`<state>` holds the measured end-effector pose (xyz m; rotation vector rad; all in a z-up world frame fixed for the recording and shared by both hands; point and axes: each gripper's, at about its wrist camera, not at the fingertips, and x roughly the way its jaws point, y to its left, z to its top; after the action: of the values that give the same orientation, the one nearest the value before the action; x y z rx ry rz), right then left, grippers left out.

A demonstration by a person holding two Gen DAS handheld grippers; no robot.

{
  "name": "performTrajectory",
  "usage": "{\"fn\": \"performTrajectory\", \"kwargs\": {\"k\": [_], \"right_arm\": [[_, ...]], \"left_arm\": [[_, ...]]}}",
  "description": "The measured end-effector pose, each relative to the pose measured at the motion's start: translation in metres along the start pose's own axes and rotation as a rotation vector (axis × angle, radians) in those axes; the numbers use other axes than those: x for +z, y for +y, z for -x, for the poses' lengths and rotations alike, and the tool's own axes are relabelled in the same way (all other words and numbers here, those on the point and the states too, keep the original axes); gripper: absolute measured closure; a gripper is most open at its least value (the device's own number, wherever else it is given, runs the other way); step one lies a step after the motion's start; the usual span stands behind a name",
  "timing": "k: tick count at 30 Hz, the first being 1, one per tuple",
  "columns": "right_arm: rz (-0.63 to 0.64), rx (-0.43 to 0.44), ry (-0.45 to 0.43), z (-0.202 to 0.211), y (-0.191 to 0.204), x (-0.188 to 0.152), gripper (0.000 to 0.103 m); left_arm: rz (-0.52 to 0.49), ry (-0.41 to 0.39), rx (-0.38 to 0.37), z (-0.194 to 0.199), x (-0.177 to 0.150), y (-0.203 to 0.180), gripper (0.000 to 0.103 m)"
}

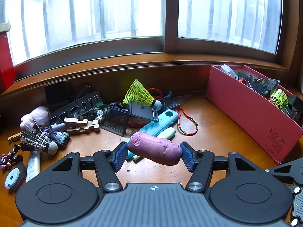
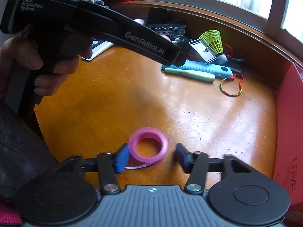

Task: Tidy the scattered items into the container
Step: 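Carry the pink ring tape and pink eraser over the red box with both grippers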

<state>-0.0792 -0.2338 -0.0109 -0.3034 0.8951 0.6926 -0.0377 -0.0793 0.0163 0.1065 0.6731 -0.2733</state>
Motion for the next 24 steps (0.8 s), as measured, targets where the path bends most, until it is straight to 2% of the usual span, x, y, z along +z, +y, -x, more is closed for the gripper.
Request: {"fn": "performTrajectory", "kwargs": {"k": [5, 13, 24], "right_arm": [[0.004, -0.016, -0.003, 0.0, 0.001, 0.0, 0.058], [-0.026, -0.13, -0.042, 0.006, -0.011, 0.005, 0.058], [-0.105, -0.221, -0.108, 0.029, -0.041, 0.009, 0.058]], "left_arm": [[-0.004, -0.006, -0.006, 0.001, 0.0, -0.001, 0.043], [-0.008, -0.01, -0.016, -0.001, 0.002, -0.002, 0.043], [-0.045, -0.026, -0.045, -0.005, 0.01, -0.02, 0.043]]}}
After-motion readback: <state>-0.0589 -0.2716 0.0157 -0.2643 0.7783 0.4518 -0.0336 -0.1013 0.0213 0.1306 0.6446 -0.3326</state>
